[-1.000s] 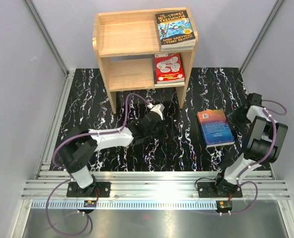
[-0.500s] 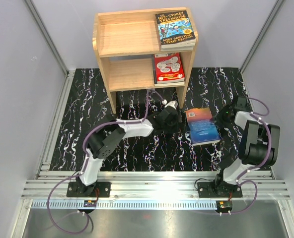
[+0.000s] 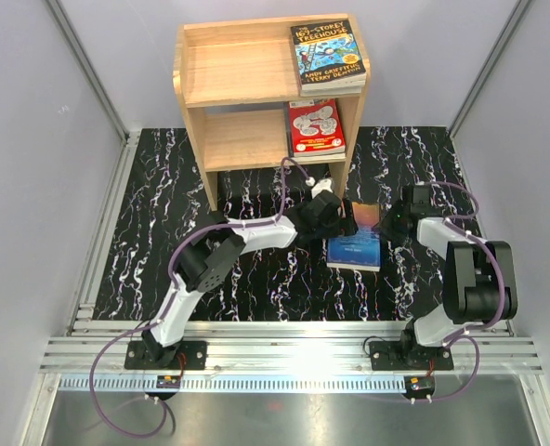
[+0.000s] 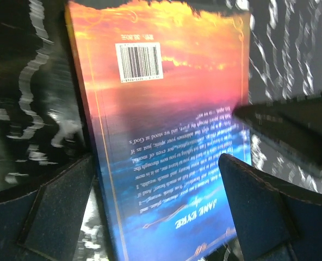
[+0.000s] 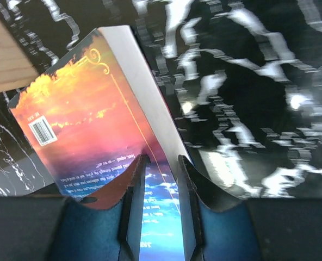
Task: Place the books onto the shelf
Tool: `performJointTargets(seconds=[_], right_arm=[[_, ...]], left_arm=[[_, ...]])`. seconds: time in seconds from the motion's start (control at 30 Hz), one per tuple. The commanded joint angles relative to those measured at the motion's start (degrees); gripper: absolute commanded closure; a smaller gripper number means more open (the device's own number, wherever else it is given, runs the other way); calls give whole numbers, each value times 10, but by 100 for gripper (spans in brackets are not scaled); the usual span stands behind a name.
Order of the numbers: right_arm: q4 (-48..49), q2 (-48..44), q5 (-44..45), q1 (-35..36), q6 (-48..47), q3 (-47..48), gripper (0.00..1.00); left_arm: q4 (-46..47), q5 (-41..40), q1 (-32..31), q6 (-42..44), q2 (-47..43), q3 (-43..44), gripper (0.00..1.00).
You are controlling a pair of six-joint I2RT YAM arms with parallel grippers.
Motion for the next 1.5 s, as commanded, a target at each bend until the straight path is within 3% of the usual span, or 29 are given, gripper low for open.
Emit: performJointTargets(seconds=[0.0,0.07,0.37,0.57,0.83,0.97,1.13,1.3,1.37,1.4,1.47], right_arm=[[8,21,-110,104,70,-36,79],[34,19,-109,130,93,-53,90],[-23,-155,-111,146,107,-71,100],[32,-249,-191,149,152,-121,100],[28,-261,-203,155,147,-157,100],[-22,-259,-150,159,123,-159,89],[-30,-267,-143,160,118,-177,81],[25,-258,-162,163,137,-220,72],[45,-257,-170,164,150,-237,66],[61,-257,-172,168,153,-242,58],[71,-259,-173,171,159,-252,55]], left_arm=[[5,42,-36,-38,20,-48,1],[29,41,-45,-53,-15,-87,1],[75,16,-48,-55,-129,-221,1],[108,12,-52,-73,-165,-278,1],[109,2,-55,-74,-201,-301,1],[109,0,-55,-73,-207,-309,1],[115,0,-55,-76,-205,-316,1],[119,6,-56,-77,-201,-314,1],[119,6,-56,-77,-202,-315,1],[118,6,-56,-76,-201,-316,1],[118,5,-56,-76,-201,-316,1]])
